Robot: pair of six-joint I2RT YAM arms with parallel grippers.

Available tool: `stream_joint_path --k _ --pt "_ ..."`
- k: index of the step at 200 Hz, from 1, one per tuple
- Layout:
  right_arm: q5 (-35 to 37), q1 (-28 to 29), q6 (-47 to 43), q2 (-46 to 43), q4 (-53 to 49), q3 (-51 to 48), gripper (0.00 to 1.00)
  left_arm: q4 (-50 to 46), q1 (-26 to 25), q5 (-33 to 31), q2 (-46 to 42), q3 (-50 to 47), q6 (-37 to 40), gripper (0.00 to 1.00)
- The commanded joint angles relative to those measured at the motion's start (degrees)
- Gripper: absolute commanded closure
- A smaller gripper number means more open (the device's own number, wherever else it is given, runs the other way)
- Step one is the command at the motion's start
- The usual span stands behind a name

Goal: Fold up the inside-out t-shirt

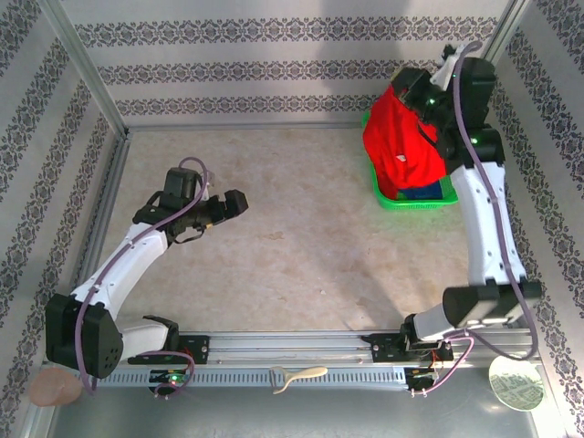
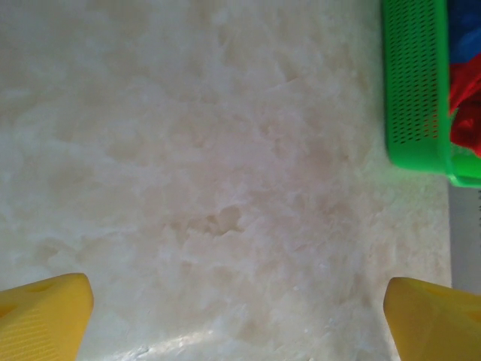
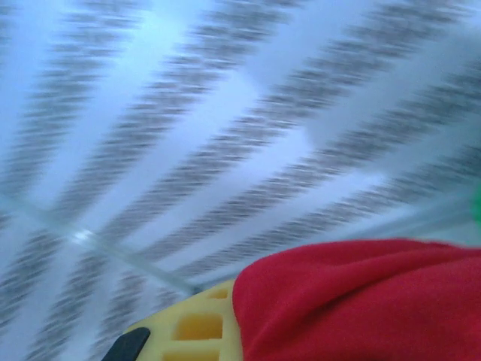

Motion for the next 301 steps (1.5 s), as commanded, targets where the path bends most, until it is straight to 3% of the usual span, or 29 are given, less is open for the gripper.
stream_joint_path --k 1,32,59,99,122,129,136,148,178,203,221,262,301 --pt "-4.0 4.8 2.1 -1.3 2.2 4.6 1.0 1.6 -0.8 1.4 -1.1 4.0 1.1 0.01" --pt "-3.7 11.8 2.9 -0.5 2.9 9.2 1.0 2.9 -0.8 2.4 -2.1 6.4 0.0 0.01" --pt "-3.1 16.5 2.9 1.0 4.4 7.5 1.0 7.7 -0.7 4.3 -4.6 4.0 -3.8 0.01" --pt "1.6 20.0 4.7 3.7 13.7 -8.0 1.0 10.2 -0.8 2.9 -7.7 -1.3 -5.4 0.01" --pt "6.6 18.7 2.7 10.9 19.6 -12.1 1.0 7.1 -0.9 0.1 -7.9 -2.2 -4.0 0.01" --pt "6.4 17.8 0.6 14.4 17.7 -9.7 0.82 5.4 -0.8 -1.6 -7.9 -2.0 -3.2 0.01" --pt "5.7 17.1 -2.1 17.5 15.3 -7.3 0.56 3.5 -0.8 -3.0 -7.8 -1.5 -2.2 0.01" --pt "6.7 16.8 -5.8 19.4 10.2 -5.7 0.43 -0.2 -0.8 -4.8 -7.4 -0.6 -0.5 0.01" --pt "8.7 20.4 -10.7 10.5 8.0 -18.7 0.41 -6.6 -0.8 -7.2 -8.3 -2.0 1.5 0.01" --pt "13.4 27.1 -12.0 2.9 8.3 -33.9 0.39 -7.9 -0.9 -8.4 -10.1 -8.5 0.7 0.01" --pt "16.1 32.7 -12.3 2.8 9.3 -40.4 0.36 -8.1 -1.1 -10.4 -10.6 -14.1 -0.3 0.01" --pt "25.4 43.6 -17.5 15.0 3.8 -36.3 0.33 -1.2 -1.3 -15.7 -8.5 -23.7 -5.4 0.01" --pt "28.3 45.4 -20.6 25.0 1.4 -29.2 0.32 2.2 -1.3 -18.2 -2.7 -22.1 -5.6 0.06"
